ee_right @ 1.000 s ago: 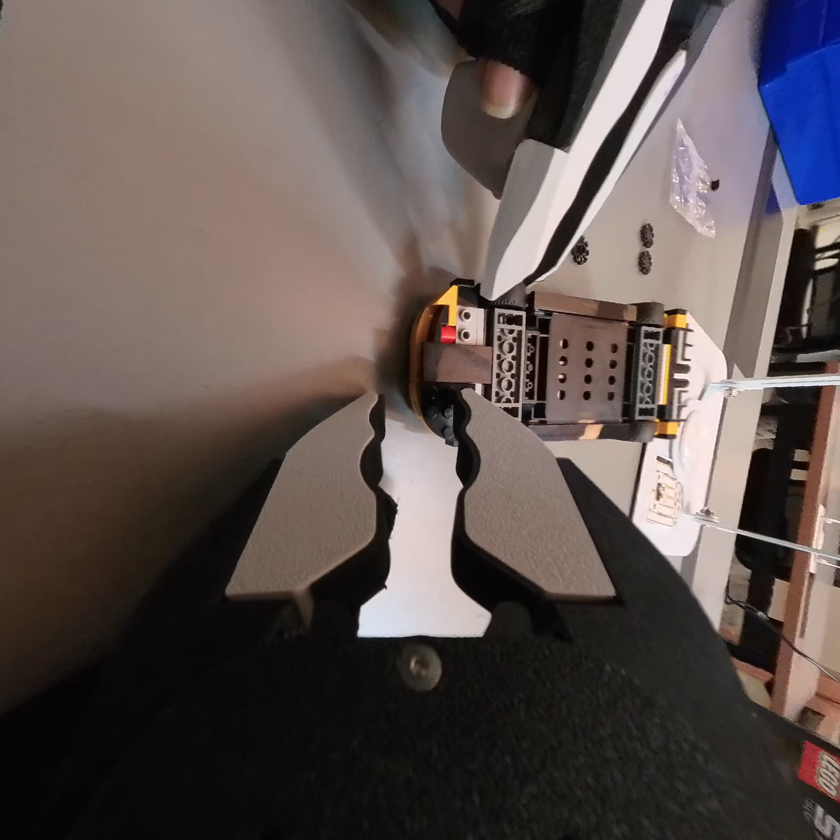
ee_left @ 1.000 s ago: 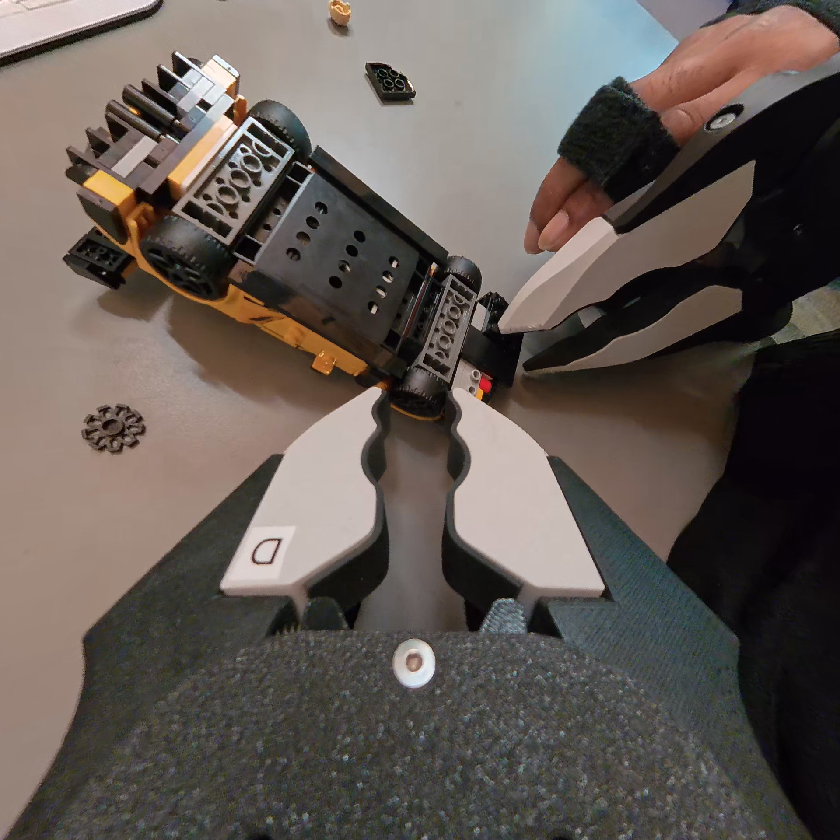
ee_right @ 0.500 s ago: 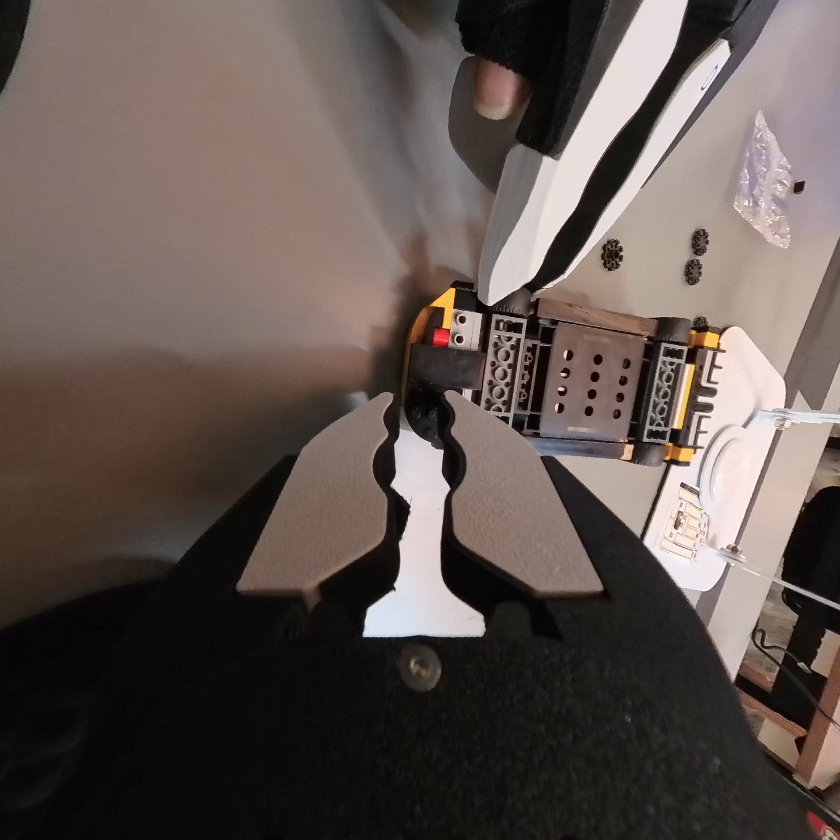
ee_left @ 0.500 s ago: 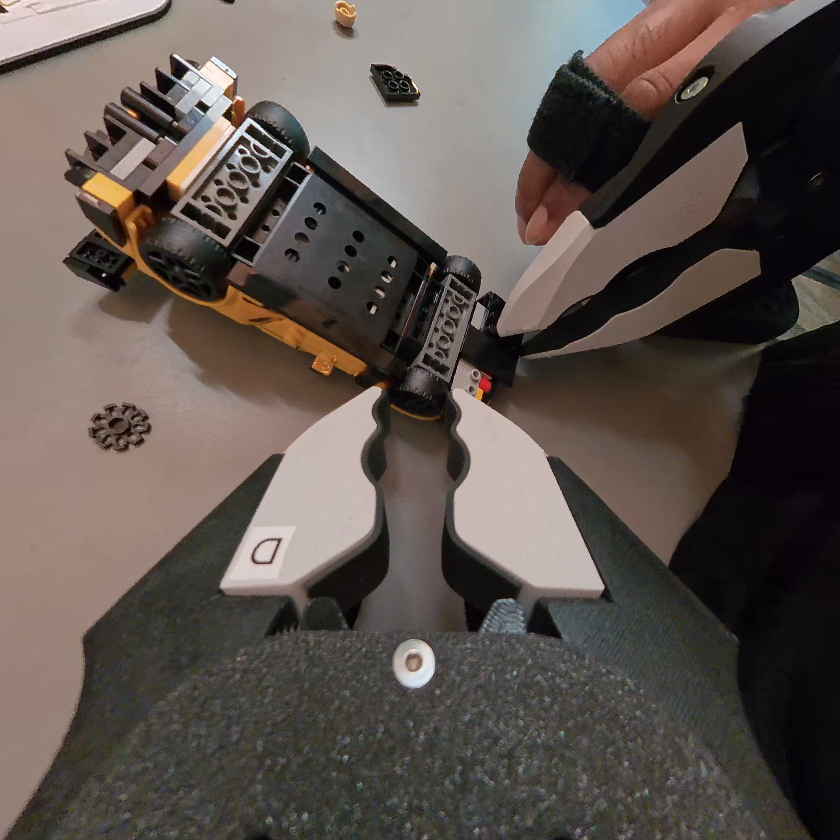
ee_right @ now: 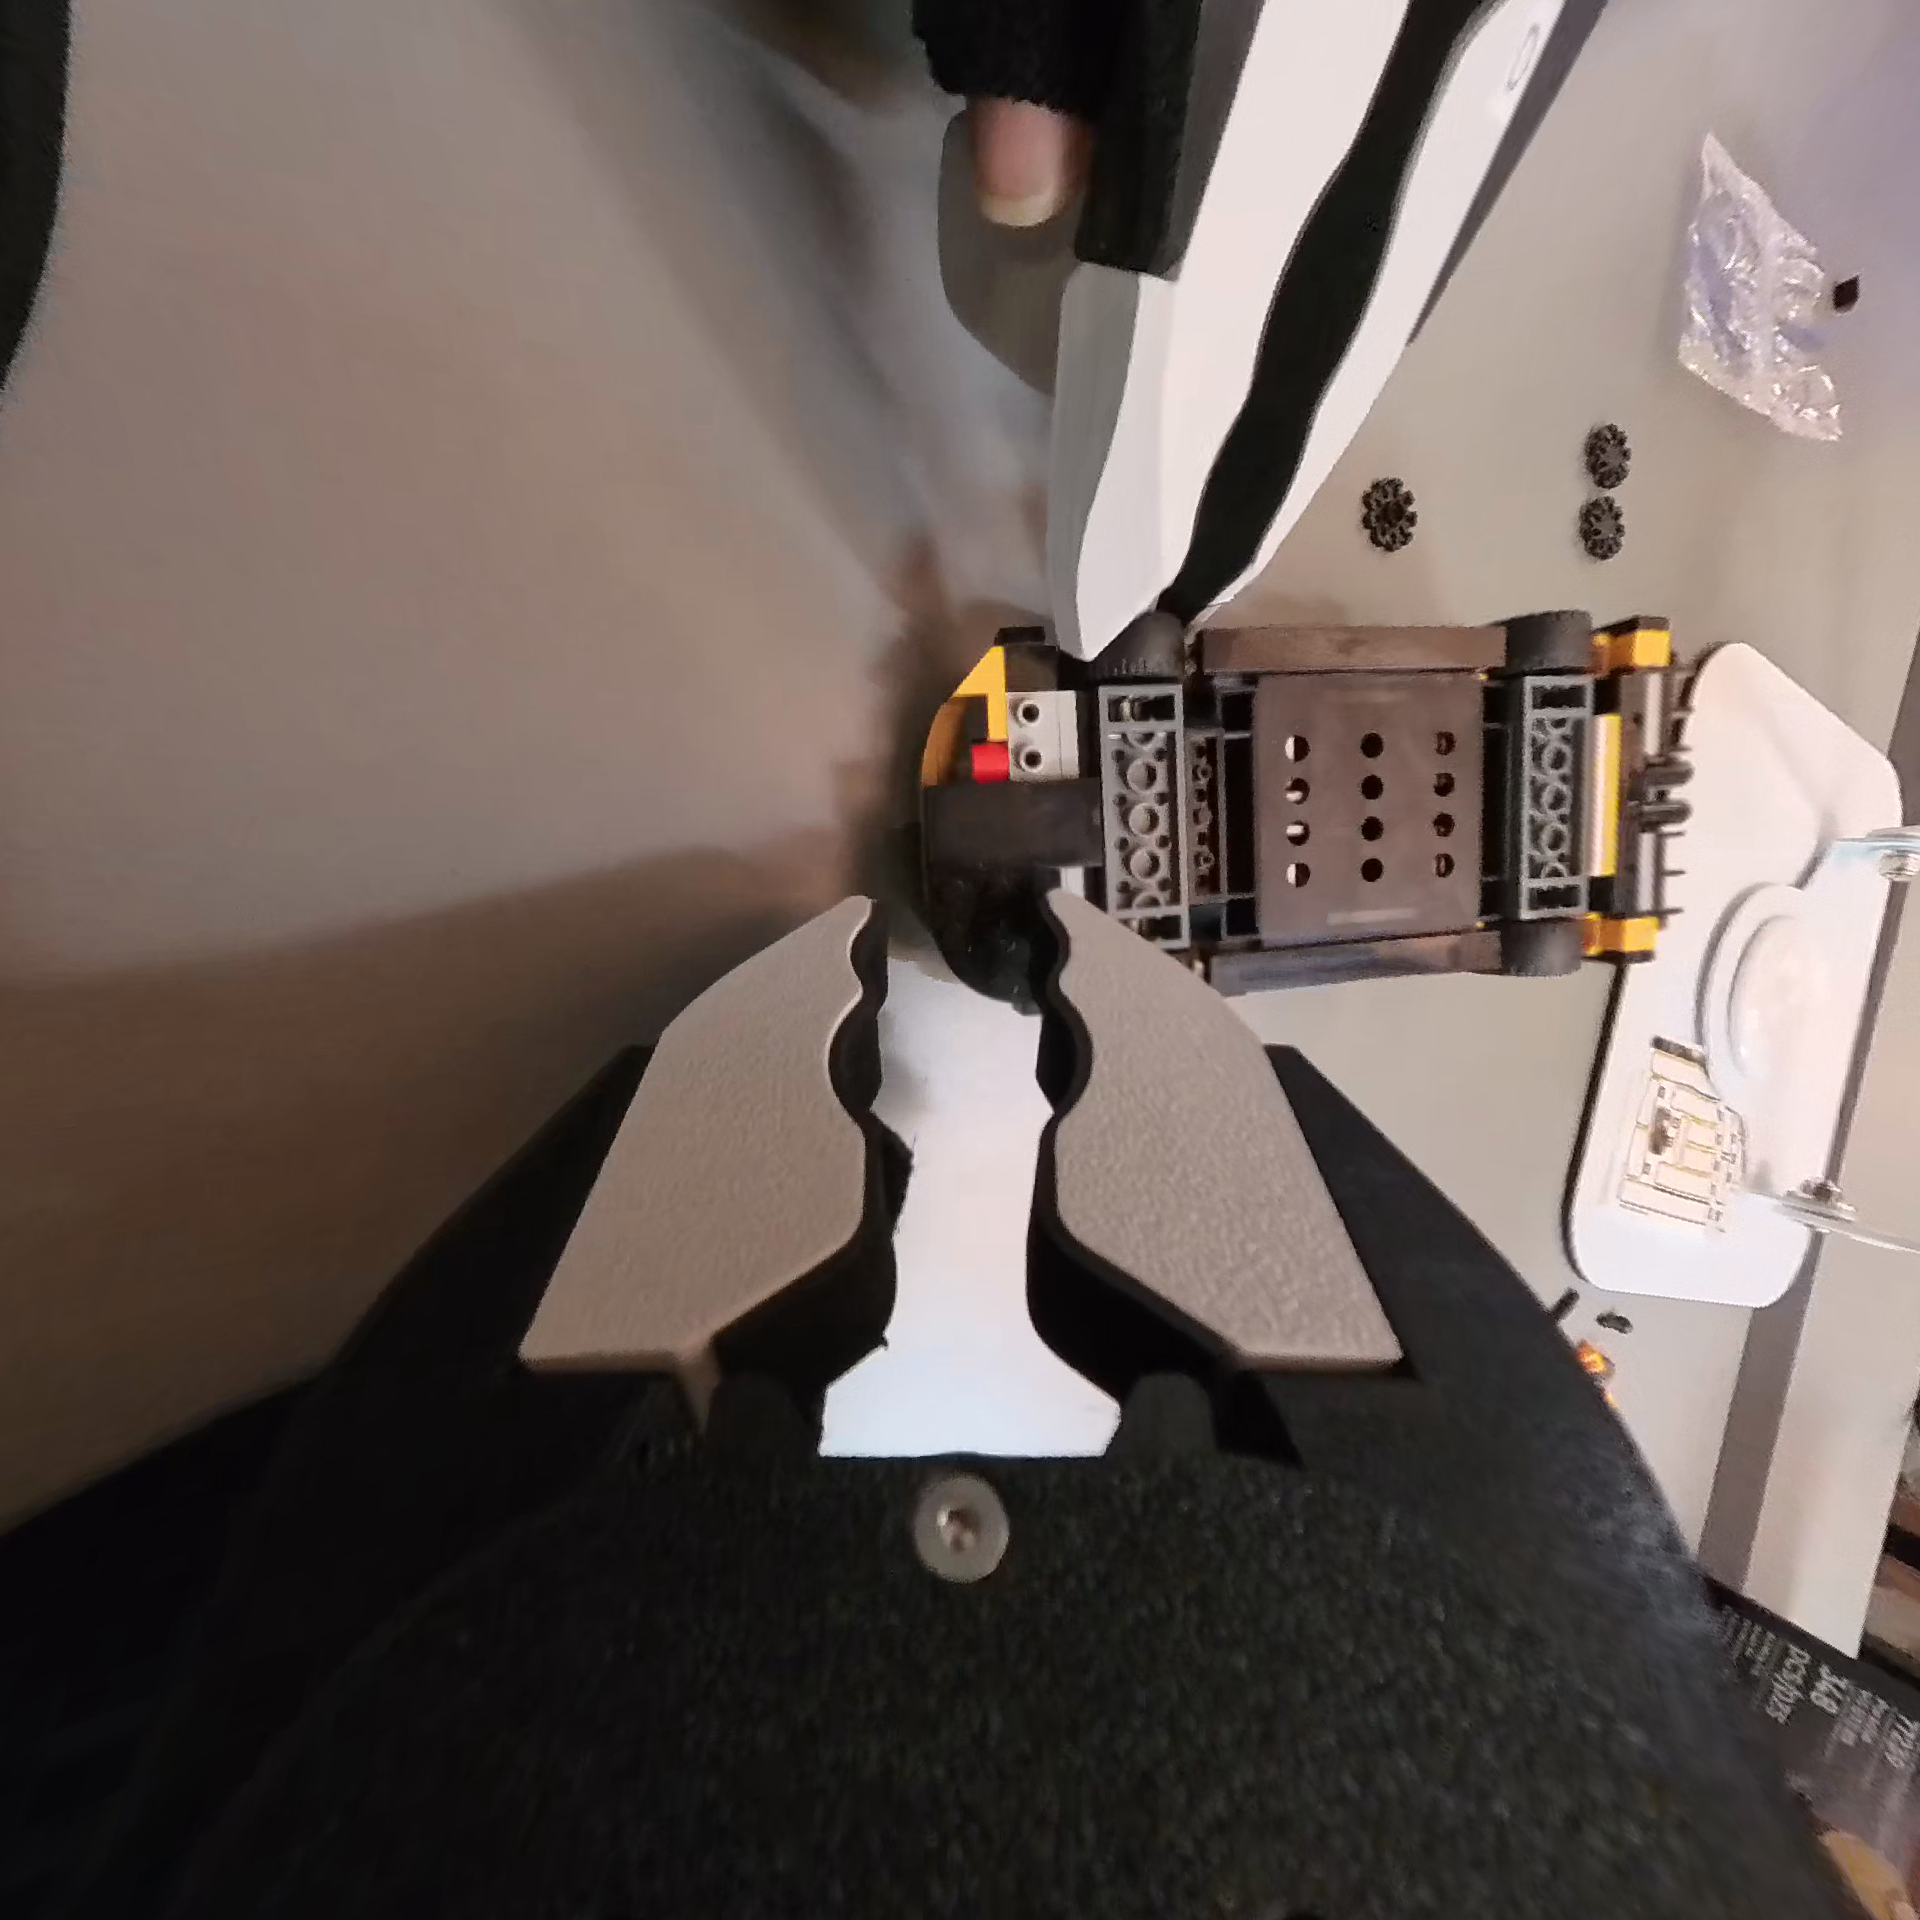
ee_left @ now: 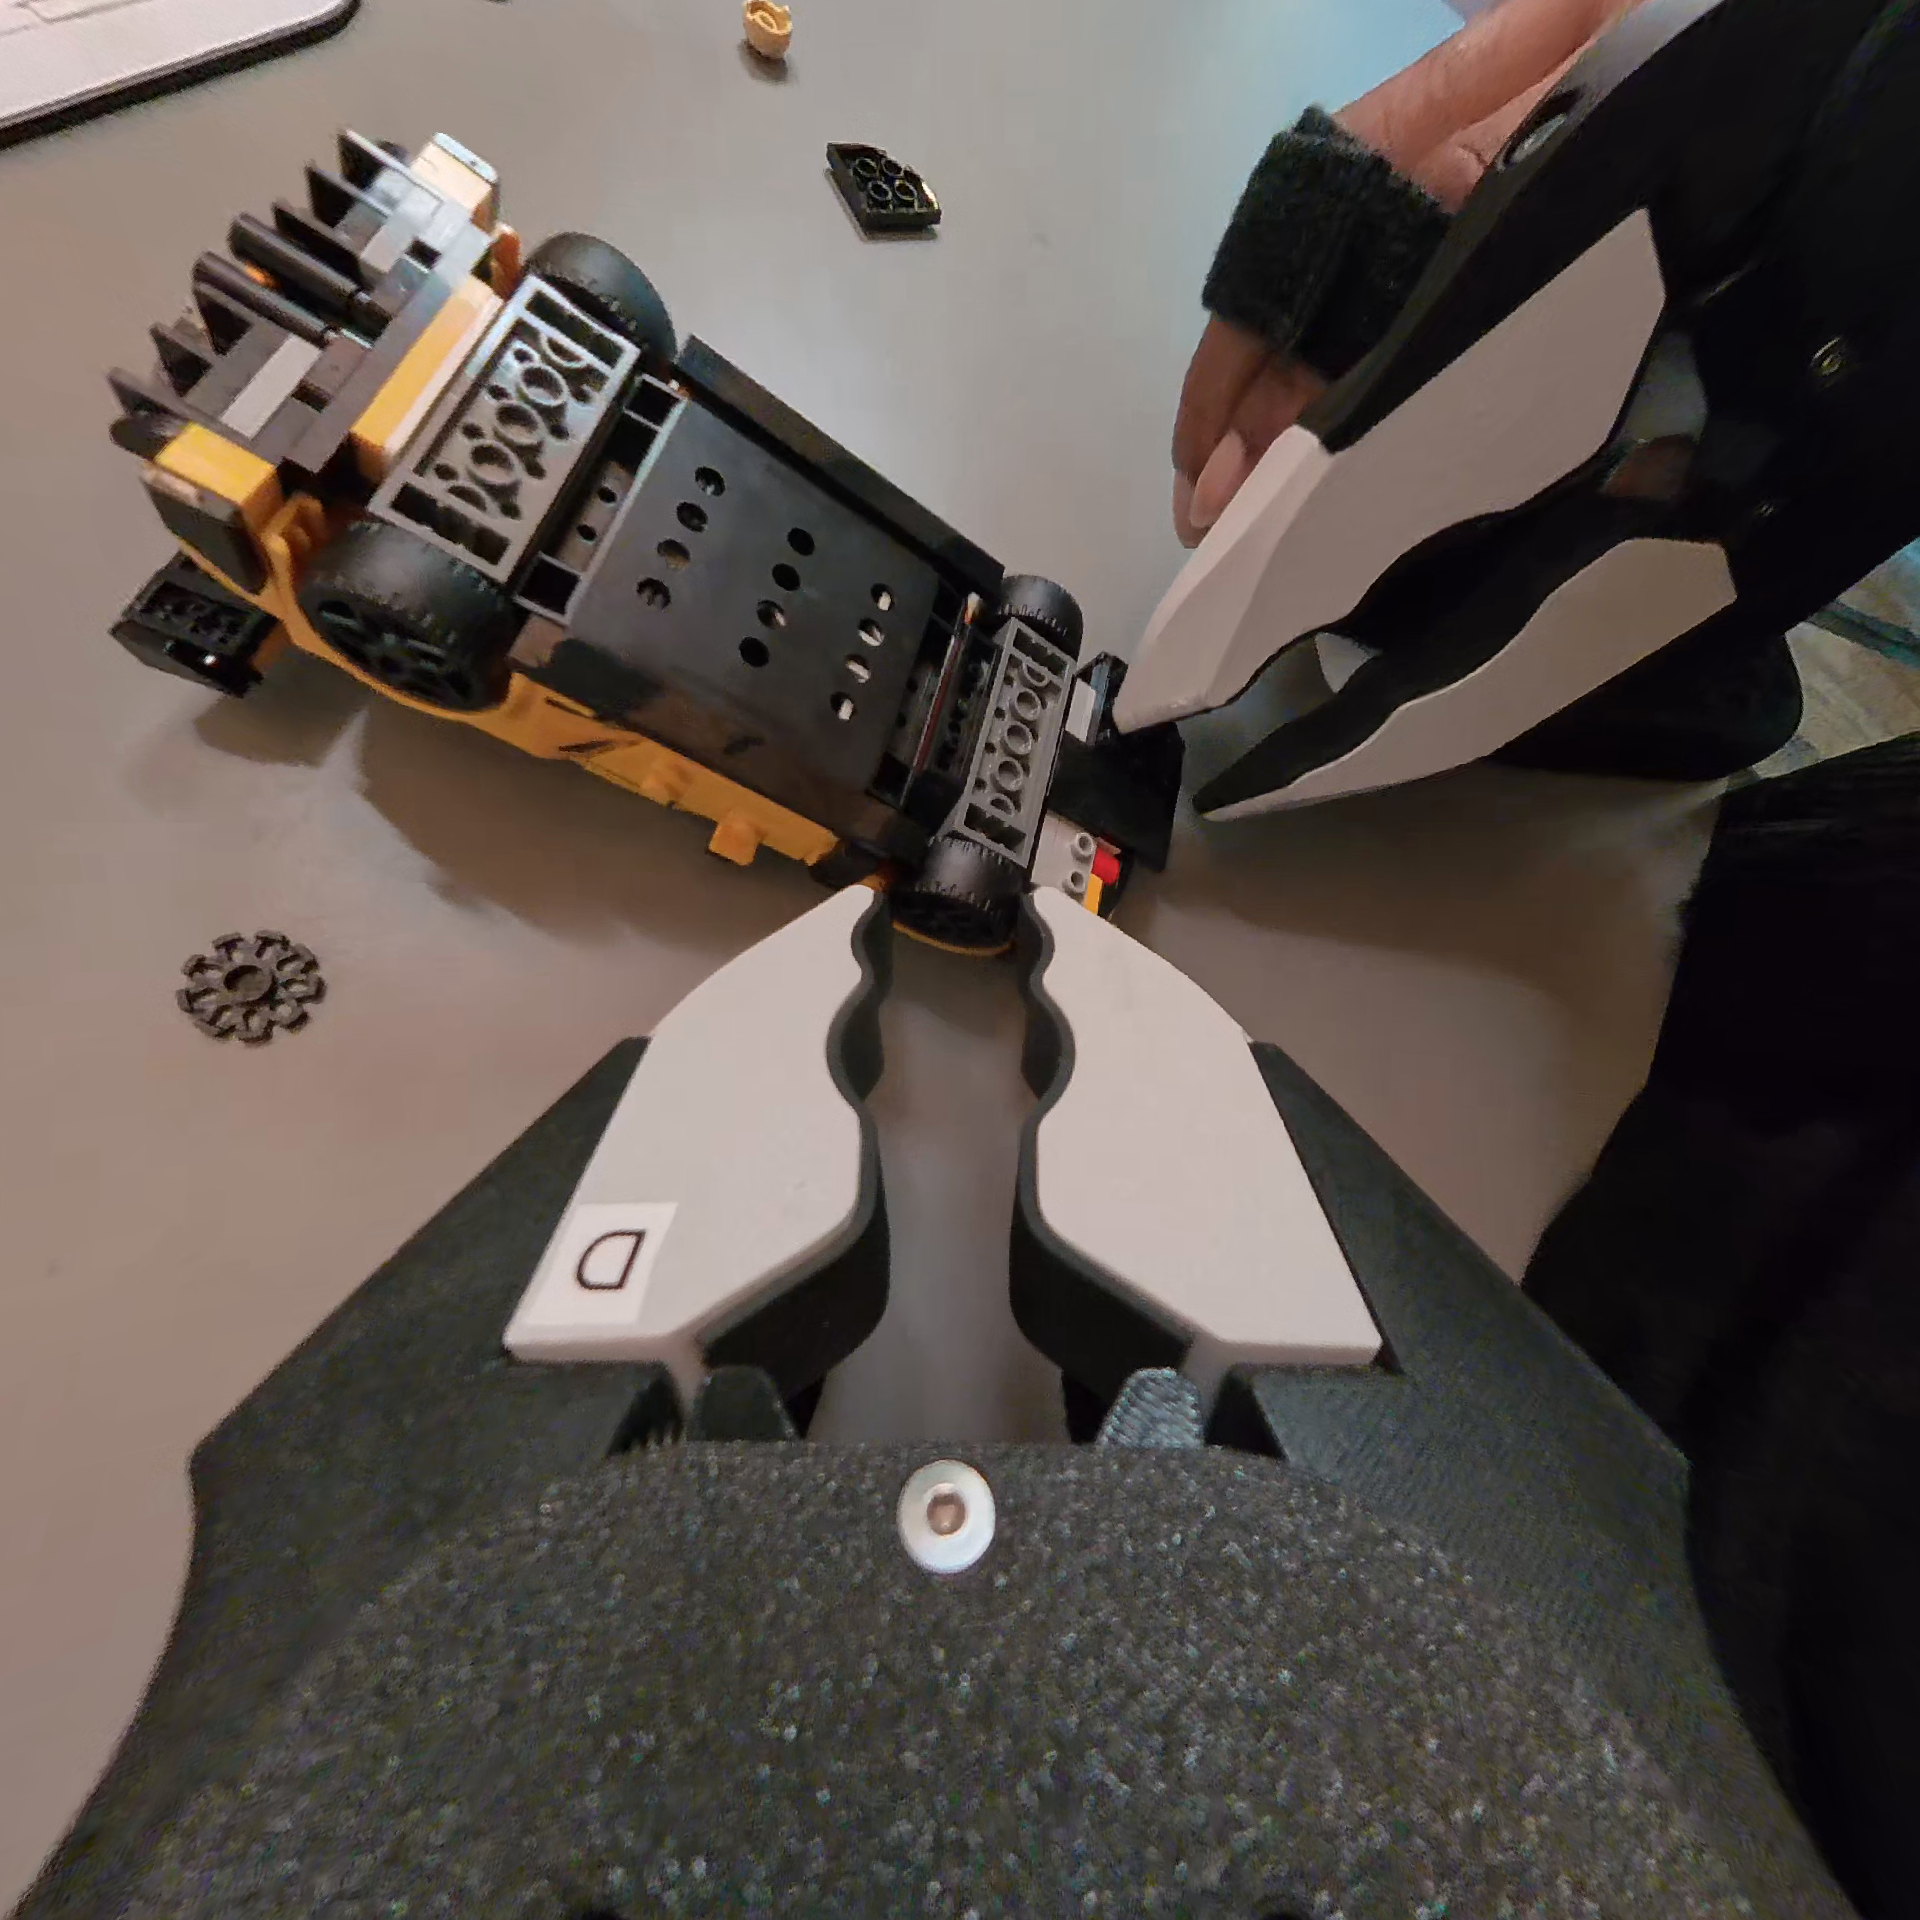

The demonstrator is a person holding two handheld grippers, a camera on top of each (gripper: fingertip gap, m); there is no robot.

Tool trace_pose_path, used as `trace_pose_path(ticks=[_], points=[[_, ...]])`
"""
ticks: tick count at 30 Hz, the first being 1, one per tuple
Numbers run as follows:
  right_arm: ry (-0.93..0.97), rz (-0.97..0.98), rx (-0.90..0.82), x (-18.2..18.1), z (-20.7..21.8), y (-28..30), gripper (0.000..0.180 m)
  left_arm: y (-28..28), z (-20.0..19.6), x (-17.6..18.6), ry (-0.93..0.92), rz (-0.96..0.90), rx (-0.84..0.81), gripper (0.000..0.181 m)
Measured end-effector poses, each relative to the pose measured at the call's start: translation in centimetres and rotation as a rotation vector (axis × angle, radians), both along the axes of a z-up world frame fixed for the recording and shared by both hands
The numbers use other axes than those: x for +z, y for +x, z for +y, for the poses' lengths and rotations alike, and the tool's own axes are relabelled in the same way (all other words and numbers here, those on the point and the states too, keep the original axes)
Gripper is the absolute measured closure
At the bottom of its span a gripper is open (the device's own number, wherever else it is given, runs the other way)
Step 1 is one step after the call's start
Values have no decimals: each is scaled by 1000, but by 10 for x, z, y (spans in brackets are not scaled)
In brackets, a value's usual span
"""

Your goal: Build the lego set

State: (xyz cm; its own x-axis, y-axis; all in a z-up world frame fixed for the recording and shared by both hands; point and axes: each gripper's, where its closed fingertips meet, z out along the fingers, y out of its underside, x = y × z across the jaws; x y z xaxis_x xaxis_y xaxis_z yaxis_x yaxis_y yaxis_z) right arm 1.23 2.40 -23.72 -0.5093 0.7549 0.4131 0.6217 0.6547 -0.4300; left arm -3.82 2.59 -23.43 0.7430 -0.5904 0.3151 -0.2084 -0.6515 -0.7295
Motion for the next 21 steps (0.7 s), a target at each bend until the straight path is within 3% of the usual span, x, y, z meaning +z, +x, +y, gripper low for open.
trace_pose_path(ticks=[8, 12, 14, 18, 21], points=[[86, -1, 13, 1, 3, -2, 160, -1, 0, 0, 6, 8, 5, 158], [-112, 87, -87, 15, 6, -2, 152, -1, 1, 1, 9, 6, 5, 158], [-198, 169, -238, 31, 39, 5, 152, -1, 1, 1, 13, 4, 7, 158], [-253, 149, -589, 12, 138, 48, 152, 0, 1, 2, 15, 6, 3, 158], [-309, 120, -670, 1, 165, 61, 152, 0, 1, 1, 16, 15, -1, 158]])
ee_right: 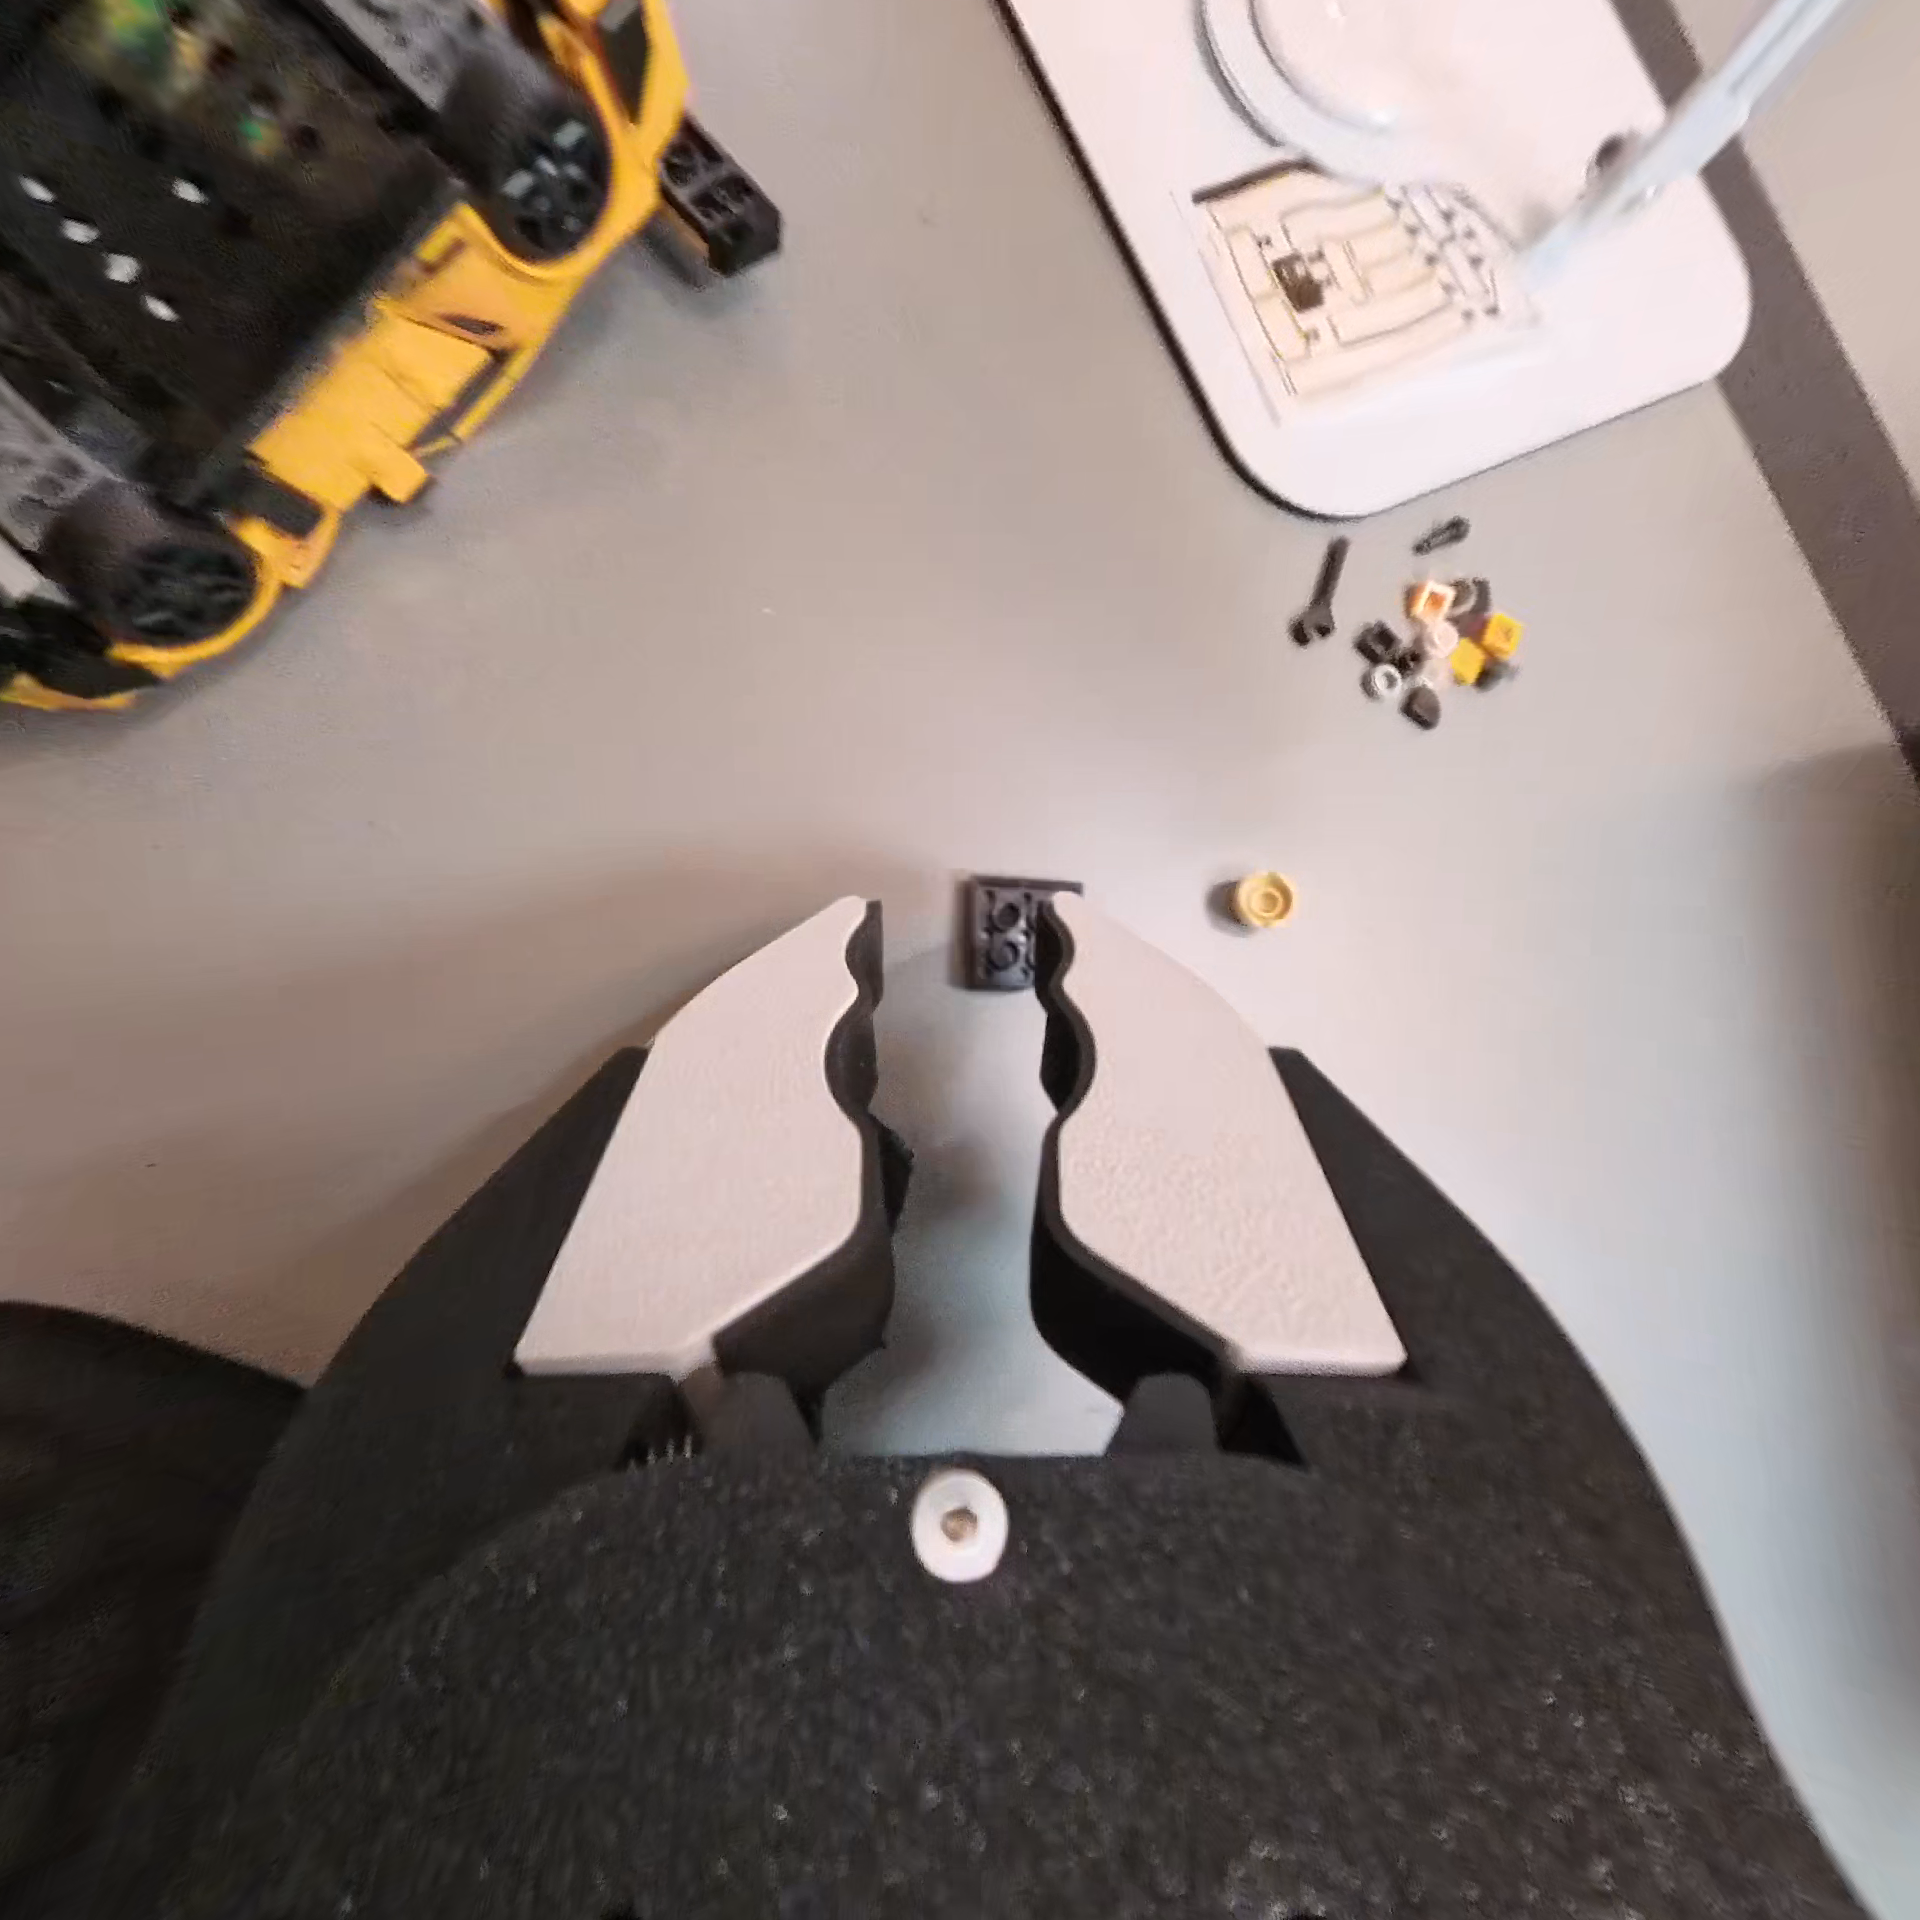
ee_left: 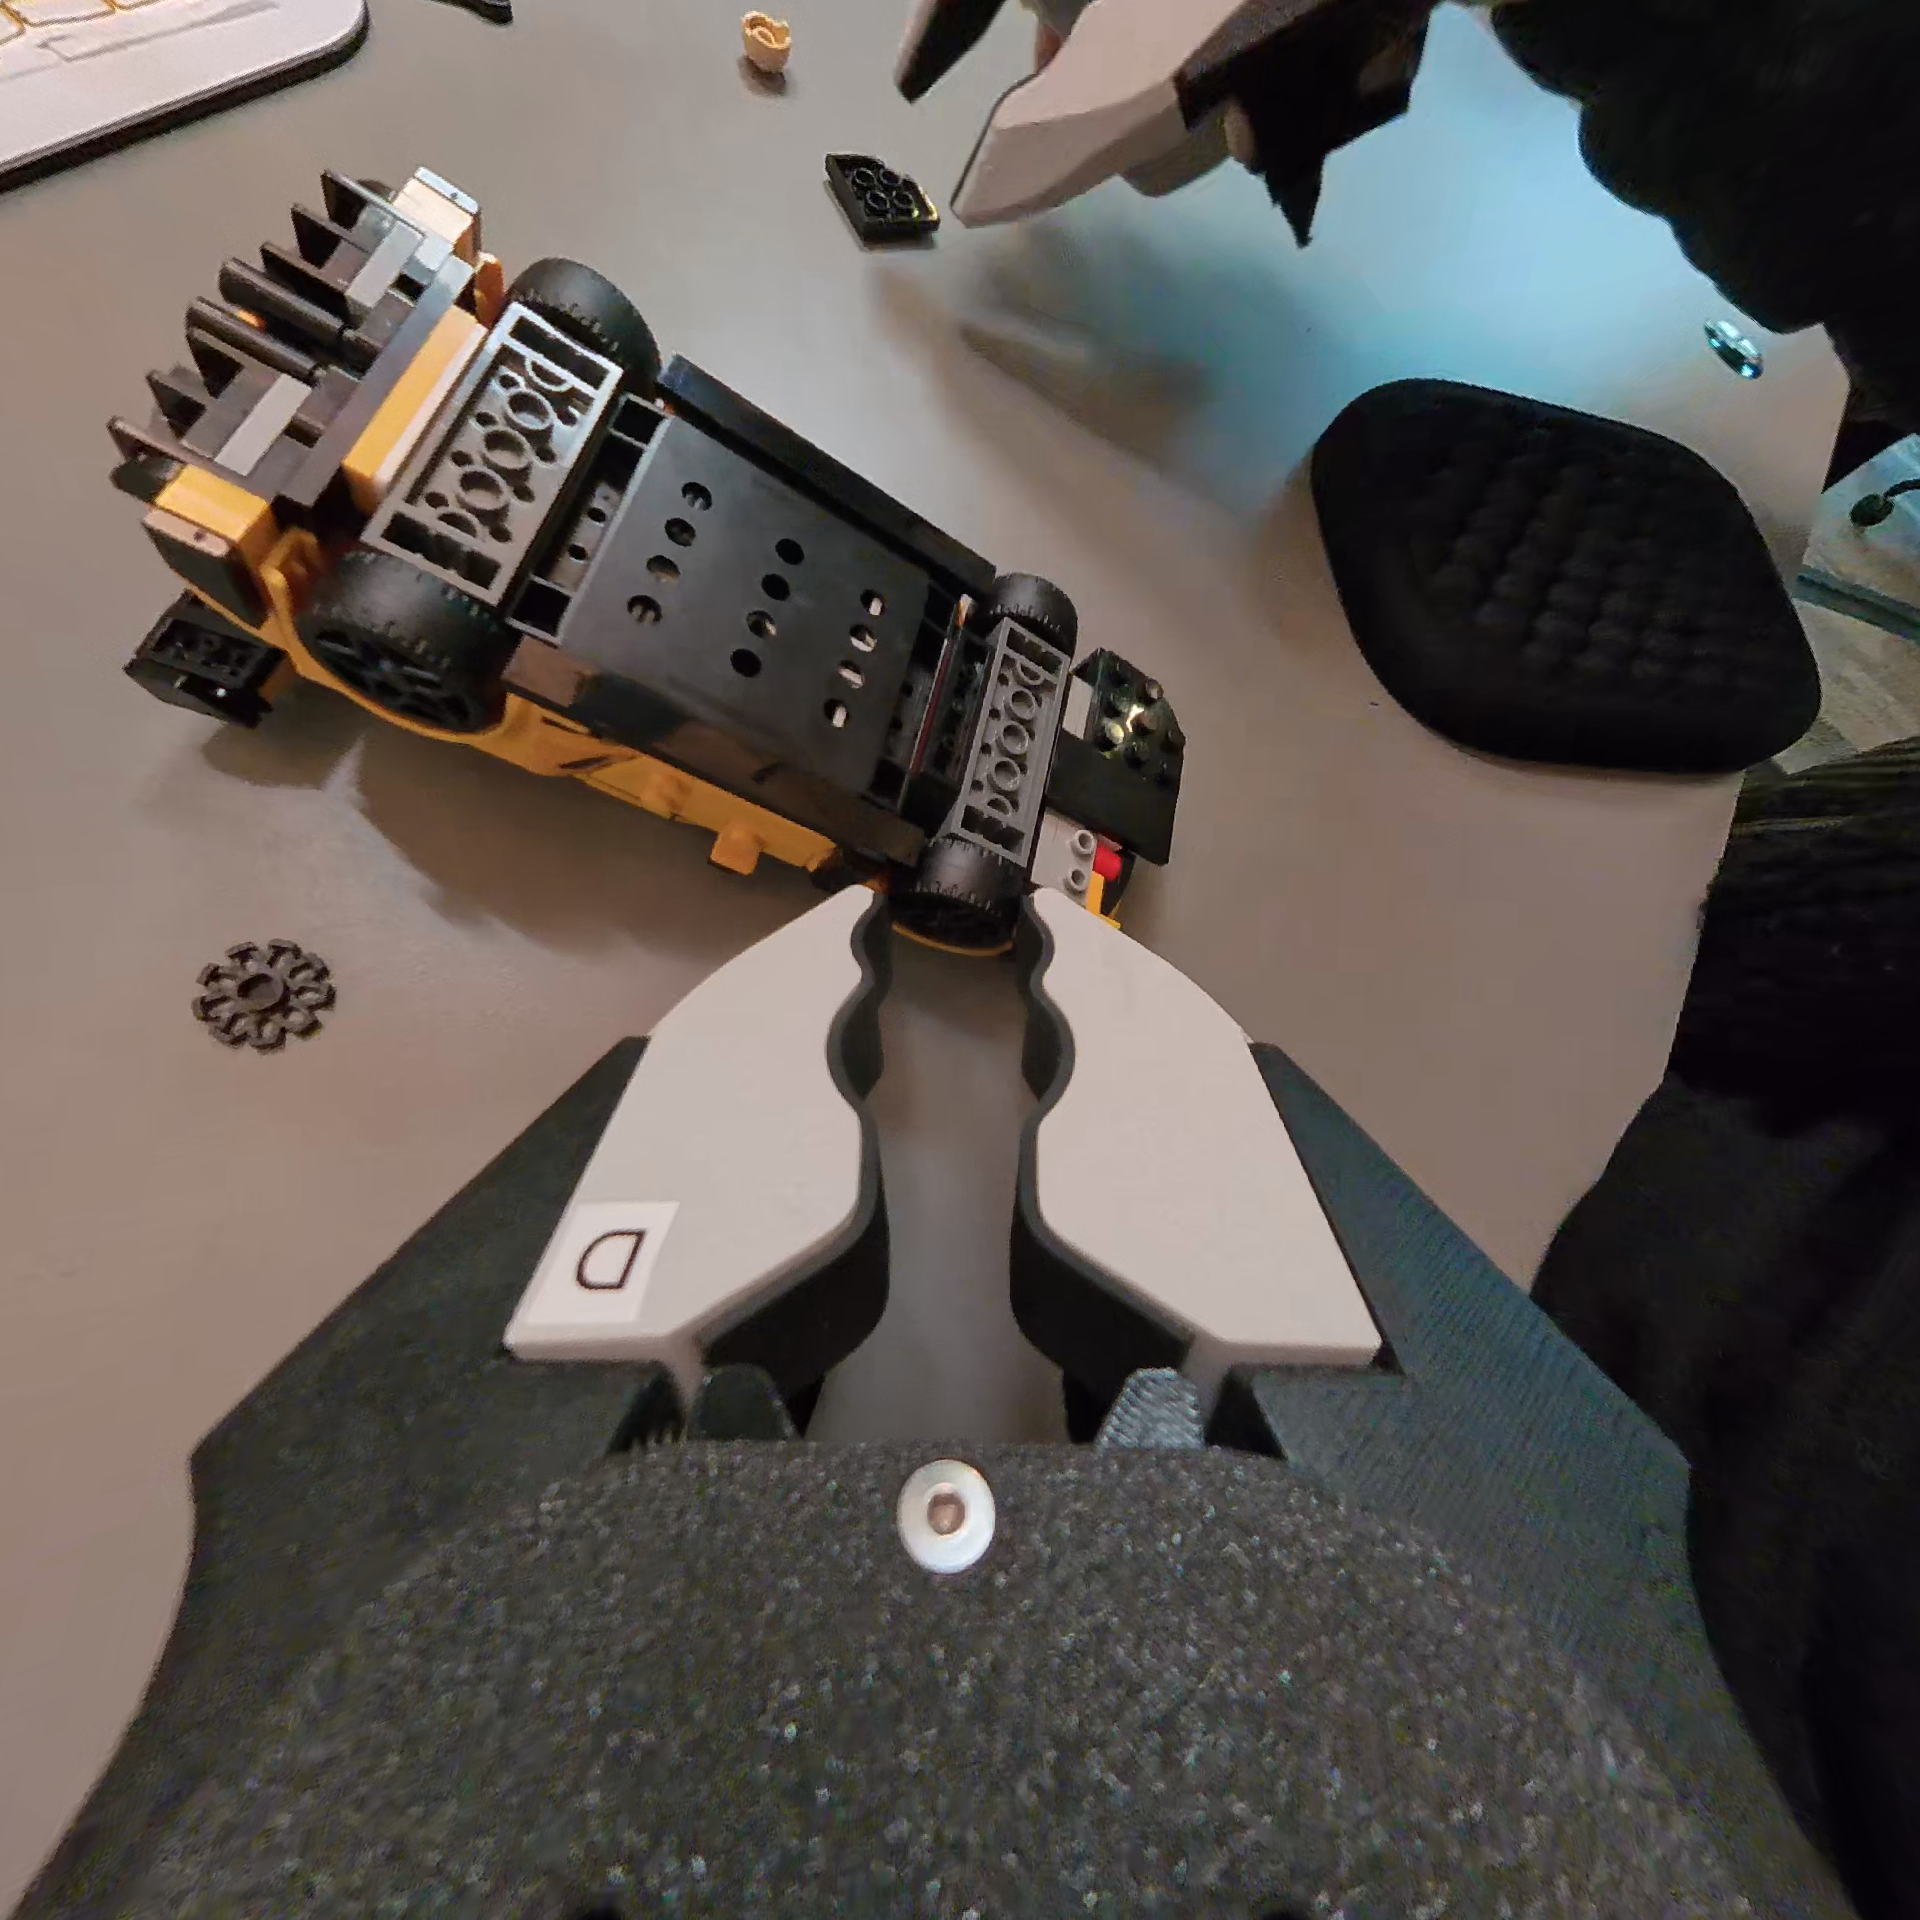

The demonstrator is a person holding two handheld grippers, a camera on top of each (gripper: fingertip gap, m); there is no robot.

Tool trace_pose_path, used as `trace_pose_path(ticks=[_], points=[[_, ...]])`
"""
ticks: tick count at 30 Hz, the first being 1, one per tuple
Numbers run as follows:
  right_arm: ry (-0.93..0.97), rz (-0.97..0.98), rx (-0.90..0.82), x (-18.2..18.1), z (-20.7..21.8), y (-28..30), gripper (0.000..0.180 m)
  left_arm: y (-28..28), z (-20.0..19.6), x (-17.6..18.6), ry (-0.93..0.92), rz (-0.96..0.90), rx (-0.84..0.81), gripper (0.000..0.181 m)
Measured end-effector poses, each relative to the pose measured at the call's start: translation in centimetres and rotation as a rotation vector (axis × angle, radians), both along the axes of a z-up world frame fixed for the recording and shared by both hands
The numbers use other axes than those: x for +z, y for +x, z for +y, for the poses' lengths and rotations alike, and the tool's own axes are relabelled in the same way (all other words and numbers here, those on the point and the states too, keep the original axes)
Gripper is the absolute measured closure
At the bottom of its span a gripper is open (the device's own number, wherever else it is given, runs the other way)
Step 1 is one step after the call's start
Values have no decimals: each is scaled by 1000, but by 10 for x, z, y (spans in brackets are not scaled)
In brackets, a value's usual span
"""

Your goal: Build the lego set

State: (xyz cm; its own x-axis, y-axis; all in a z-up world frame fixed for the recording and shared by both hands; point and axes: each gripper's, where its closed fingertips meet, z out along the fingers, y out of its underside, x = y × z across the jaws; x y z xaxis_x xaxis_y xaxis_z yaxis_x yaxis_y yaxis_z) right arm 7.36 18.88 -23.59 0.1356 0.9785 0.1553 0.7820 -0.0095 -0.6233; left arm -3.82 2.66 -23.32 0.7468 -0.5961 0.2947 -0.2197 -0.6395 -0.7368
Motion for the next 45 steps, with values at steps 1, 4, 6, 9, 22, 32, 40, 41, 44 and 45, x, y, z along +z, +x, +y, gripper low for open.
trace_pose_path(ticks=[1, 4, 6, 9, 22, 32, 40, 41, 44, 45], points=[[-11, -18, -4, -4, 4, 2, 151, 0, 0, 0, 0, 0, 0, 158], [-27, -75, -6, -18, 11, 4, 149, 1, 0, 4, 11, -17, -8, 158], [-75, -56, -14, -20, 13, 1, 150, 1, -1, 9, 27, -38, -8, 152], [-141, -26, -14, -20, 11, -2, 157, -2, -3, 20, 68, -71, -17, 148], [-1117, 922, 192, 139, -173, -87, 156, 22, -10, 115, 763, -35, -71, 146], [-1425, 1008, 238, 151, -208, -90, 156, 31, -37, 139, 1056, 185, -130, 157], [-1075, 891, 191, 125, -191, -83, 146, 20, -37, 114, 856, 235, -188, 159], [-925, 835, 189, 118, -186, -80, 146, 16, -35, 102, 765, 245, -209, 159], [-496, 635, 204, 97, -165, -63, 150, 7, -31, 66, 513, 251, -234, 159], [-346, 563, 207, 87, -153, -57, 152, 7, -31, 59, 465, 239, -241, 159]])
